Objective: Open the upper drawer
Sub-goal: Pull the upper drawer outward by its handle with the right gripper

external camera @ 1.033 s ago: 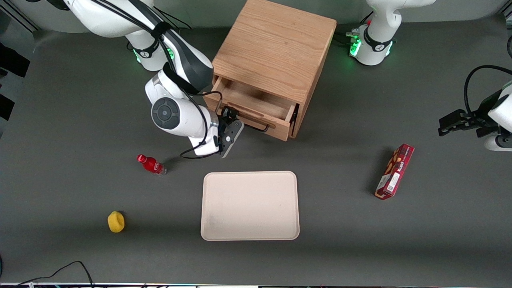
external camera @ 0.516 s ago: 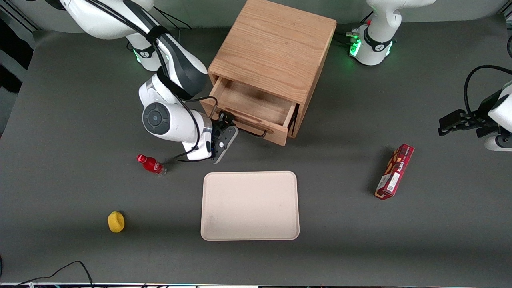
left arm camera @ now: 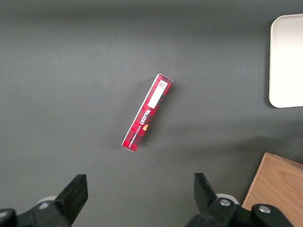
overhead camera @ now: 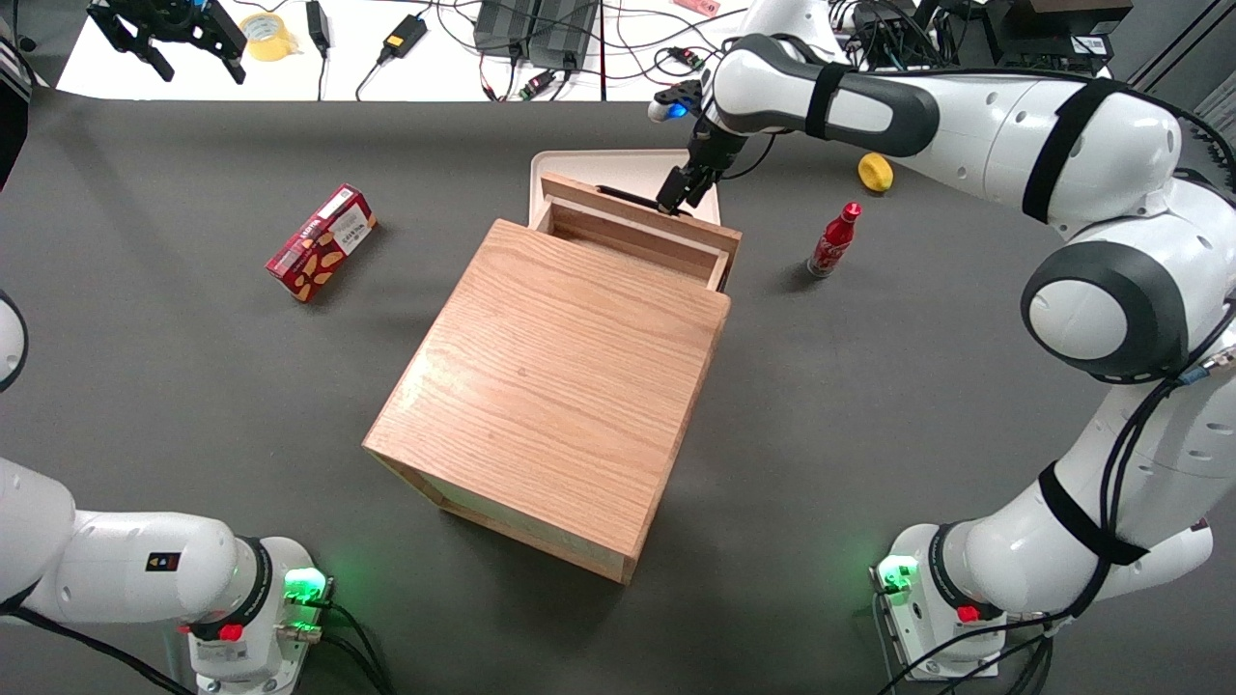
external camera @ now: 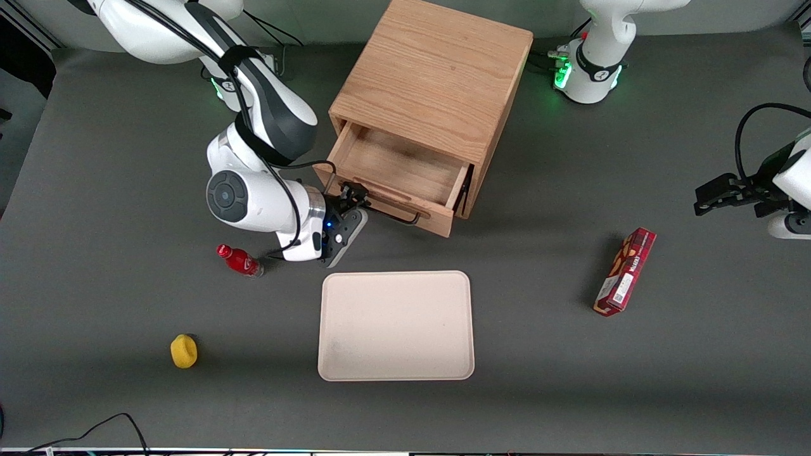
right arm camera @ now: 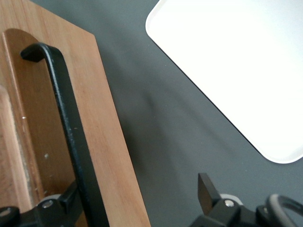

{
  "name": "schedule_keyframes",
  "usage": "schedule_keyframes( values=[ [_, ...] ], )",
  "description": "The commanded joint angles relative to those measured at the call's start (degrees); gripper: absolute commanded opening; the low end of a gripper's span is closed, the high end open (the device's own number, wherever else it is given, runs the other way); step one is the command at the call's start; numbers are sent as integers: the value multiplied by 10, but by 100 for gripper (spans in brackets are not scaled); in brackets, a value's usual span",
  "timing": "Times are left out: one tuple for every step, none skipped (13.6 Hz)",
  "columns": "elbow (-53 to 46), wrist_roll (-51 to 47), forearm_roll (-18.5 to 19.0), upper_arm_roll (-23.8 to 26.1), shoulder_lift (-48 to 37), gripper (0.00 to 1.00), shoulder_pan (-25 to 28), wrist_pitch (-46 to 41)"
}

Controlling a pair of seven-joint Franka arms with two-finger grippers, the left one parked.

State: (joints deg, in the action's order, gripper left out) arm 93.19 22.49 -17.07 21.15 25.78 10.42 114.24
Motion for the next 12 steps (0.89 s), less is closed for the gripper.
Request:
schedule_keyframes(
  values=[
    [-12,13,-17,-15,-4,100,6,-2],
    [-17,16,-18,-27,-3,100,7,-5],
    [-19,25,-18,-34,-3,100,8,-7],
    [-20,29,-18,-37,-2,100,8,-7],
    [-25,32,-18,-44,-1,100,8,-8],
    [-26,33,-18,-48,-1,100,8,-7],
    [-26,35,-18,-53,0,100,8,-7],
    [-27,41,-17,-55,1,100,9,-7],
    [-27,41,-17,-59,1,100,9,-7],
    [-29,42,-17,-66,1,100,9,-7],
    [-30,48,-17,-67,1,100,9,-7],
    [-31,53,-17,-74,1,100,9,-7]
  ],
)
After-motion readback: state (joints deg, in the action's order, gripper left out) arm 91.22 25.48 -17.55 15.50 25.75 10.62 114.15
